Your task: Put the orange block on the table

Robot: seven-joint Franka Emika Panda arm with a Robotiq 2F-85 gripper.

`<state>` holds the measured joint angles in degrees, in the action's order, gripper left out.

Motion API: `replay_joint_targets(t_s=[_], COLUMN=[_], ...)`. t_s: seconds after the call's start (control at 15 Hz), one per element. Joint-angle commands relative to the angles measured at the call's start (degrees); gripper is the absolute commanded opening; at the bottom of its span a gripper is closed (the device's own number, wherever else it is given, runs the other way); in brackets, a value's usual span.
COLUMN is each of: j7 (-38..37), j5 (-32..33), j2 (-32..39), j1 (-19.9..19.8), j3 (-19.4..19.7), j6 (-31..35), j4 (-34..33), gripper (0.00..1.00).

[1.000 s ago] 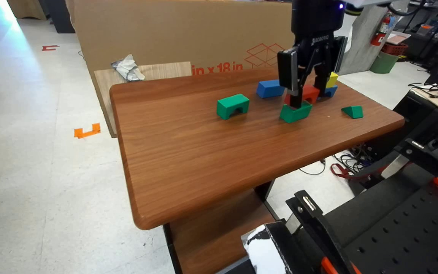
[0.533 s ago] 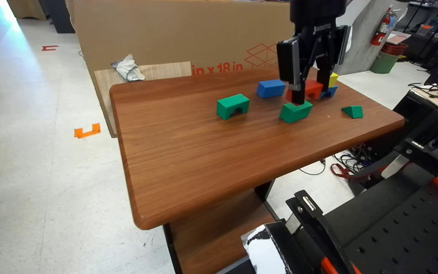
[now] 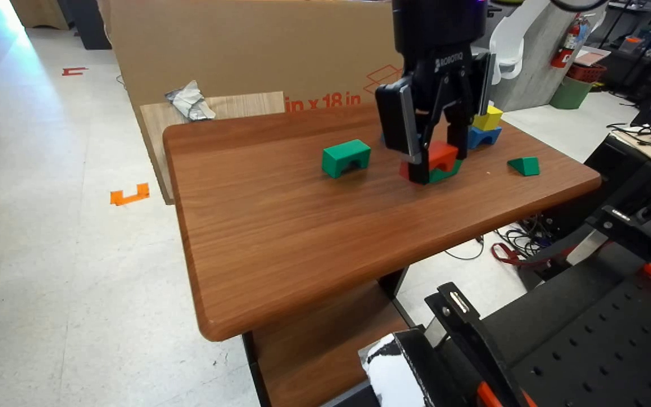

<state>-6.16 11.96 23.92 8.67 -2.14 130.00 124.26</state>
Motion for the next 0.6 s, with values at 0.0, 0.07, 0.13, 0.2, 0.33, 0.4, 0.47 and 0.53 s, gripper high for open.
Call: replay_joint_targets(t_s=[0.0, 0.07, 0.13, 0.2, 0.33, 0.4, 0.47, 0.53], j7=[-1.6, -1.9, -2.1, -2.3, -2.9, -3.4, -3.6, -3.6], j5=[0.8, 1.1, 1.1, 1.1, 1.3, 1.5, 1.5, 1.3], j2=[1.2, 1.8, 2.3, 2.9, 3.9, 4.5, 5.1, 5.9], j1=[1.5, 1.9, 2.2, 2.4, 2.8, 3.0, 3.1, 3.0], j3=[-0.3, -0.2, -0.2, -0.1, 0.2, 0.4, 0.4, 0.4], j6=[-0.7, -0.5, -0.5, -0.1, 0.3, 0.4, 0.3, 0.0], j4=[-0.7, -1.0, -1.2, -1.4, -1.8, -2.2, -2.6, -3.2], gripper=[0.43, 0.43, 0.43, 0.43, 0.43, 0.43, 0.43, 0.43])
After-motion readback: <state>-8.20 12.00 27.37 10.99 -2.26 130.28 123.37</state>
